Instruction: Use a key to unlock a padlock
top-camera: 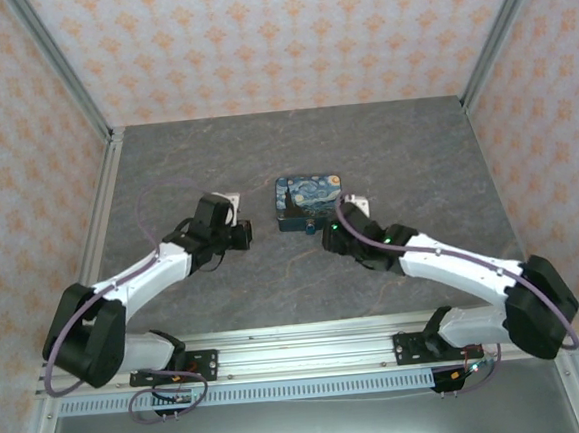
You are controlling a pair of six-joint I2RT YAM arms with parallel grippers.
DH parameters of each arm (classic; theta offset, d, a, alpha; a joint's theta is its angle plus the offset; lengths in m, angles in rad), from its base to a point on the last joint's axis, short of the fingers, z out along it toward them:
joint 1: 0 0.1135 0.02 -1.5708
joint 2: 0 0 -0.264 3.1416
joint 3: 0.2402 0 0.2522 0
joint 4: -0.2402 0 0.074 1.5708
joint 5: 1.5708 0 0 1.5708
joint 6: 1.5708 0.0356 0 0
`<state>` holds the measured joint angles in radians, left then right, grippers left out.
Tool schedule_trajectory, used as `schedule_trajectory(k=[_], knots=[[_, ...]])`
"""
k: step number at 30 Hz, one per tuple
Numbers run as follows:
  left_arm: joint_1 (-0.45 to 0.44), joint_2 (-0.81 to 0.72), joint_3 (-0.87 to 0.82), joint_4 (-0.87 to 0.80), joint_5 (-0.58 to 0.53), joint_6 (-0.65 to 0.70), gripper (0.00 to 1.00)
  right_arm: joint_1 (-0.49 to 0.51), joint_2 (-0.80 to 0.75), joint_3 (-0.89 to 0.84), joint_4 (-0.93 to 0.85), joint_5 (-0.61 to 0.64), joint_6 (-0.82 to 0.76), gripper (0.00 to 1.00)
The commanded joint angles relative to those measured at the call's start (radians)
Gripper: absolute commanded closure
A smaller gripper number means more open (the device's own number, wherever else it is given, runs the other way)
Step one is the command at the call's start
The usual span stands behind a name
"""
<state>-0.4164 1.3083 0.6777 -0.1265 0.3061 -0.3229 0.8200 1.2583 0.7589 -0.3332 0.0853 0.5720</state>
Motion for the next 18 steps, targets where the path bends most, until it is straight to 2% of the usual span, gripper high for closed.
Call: schedule_trajectory(k=[1,8,18], knots=[[0.004,-0.064,-0.064,0.041,0.088,0.003,1.0,0.044,0.112,0.028,0.156,0.105,0.022,0.47],[-0.004,-0.146,-0.123,0.035,0.099,0.0,1.0,0.066,0.337,0.173,0.16,0.131,-0.003,0.49],[-0.004,-0.164,-0.156,0.072,0.114,0.005,1.0,0.068,0.444,0.211,0.17,0.199,0.006,0.52]])
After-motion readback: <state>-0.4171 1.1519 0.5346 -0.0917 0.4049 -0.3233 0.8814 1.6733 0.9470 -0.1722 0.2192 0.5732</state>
